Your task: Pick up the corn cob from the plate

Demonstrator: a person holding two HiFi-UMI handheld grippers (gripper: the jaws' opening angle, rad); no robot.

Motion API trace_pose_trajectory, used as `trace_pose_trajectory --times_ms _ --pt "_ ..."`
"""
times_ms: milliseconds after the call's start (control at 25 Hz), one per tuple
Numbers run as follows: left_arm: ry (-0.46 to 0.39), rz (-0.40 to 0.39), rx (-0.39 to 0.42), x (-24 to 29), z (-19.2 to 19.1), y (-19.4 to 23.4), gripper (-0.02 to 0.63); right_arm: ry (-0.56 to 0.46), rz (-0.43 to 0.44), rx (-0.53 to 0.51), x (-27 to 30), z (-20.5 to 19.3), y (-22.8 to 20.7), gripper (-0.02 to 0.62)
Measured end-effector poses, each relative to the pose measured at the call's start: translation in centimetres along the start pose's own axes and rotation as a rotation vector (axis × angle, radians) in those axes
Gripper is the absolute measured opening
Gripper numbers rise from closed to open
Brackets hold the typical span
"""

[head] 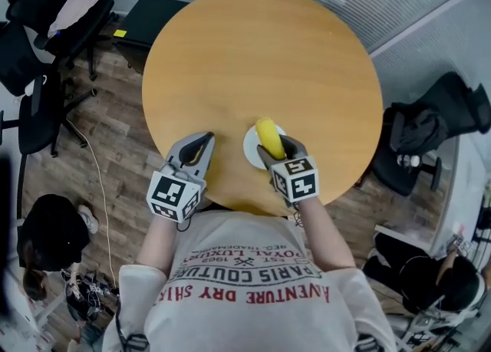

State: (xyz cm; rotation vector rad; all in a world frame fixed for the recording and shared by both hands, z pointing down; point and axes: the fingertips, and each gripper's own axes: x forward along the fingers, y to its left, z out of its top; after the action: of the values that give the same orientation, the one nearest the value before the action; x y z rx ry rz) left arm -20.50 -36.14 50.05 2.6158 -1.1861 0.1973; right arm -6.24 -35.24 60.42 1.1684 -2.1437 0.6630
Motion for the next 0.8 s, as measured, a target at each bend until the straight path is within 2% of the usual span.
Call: trace_pose_trajectory --times_ms 160,400,520,800 --pt "-0.037 -0.020 0.034 -0.5 2.0 -0.8 0.035 -0.130 -0.017 -0.019 -2.9 3.4 0.7 0.261" --pt "-0.099 -0.029 0.078 -0.9 5.1 -1.6 0.035 -0.354 -0.028 0.036 -7.9 8.1 1.1 0.261" --pt "-0.119 -0.027 0.095 -1.0 6.3 -1.4 0.035 -0.459 -0.052 0.022 -10.2 10.4 1.4 0.261" --pt "-0.180 -0.060 0.154 -1.6 9.7 -3.0 0.035 -0.600 -0.073 -0.004 -13.5 12.3 1.9 0.261"
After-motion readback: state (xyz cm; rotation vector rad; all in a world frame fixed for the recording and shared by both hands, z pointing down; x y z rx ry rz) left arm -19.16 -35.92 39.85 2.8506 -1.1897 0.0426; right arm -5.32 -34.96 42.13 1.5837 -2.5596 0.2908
